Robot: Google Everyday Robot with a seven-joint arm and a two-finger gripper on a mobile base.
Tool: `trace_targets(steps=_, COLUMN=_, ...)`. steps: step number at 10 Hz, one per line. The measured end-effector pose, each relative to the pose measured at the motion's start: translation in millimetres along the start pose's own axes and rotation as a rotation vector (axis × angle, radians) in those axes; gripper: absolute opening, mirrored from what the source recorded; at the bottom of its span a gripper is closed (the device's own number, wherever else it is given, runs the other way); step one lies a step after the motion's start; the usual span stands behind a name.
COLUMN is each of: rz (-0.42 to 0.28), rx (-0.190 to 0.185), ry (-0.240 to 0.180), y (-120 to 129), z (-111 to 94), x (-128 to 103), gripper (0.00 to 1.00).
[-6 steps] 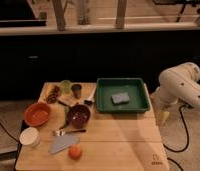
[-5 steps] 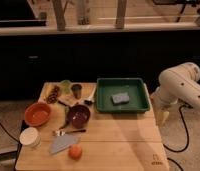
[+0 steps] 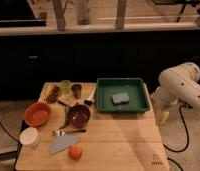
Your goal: Place sponge in table surface
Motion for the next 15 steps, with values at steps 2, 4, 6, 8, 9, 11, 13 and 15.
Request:
trace_targets(steps=2, rz=0.0, rx=0.0, ry=0.0, y=0.0, z=0.1, x=0.0, gripper=0.8)
trace_targets(steps=4, rz=0.0, rx=0.0, ry=0.0, y=0.0, z=0.0, x=0.0, gripper=0.8)
trace_targets(steps=6, rz=0.0, rx=0.0, ry=0.0, y=0.0, z=0.1, x=0.0, gripper=0.8)
trace_targets(steps=8, rz=-0.002, rx=0.001, ry=0.004, y=-2.0, z=1.0, x=-0.6, gripper=0.8)
trace_targets(steps=9, rz=-0.013, rx=0.002, ry=0.008, y=-8.9, z=4.6, x=-8.7, gripper=0.8)
trace_targets(steps=11, rz=-0.037, rx=0.008, ry=0.014, y=-29.4, z=12.1, x=-26.7, gripper=0.8)
trace_targets(steps=13, rz=-0.046, rx=0.003, ry=0.024, y=-30.7, z=15.8, x=-28.9, gripper=0.8)
trace_targets(steps=15, rz=-0.059, rx=0.005, ry=0.03, y=-31.8, z=18.6, x=-31.2, gripper=0.8)
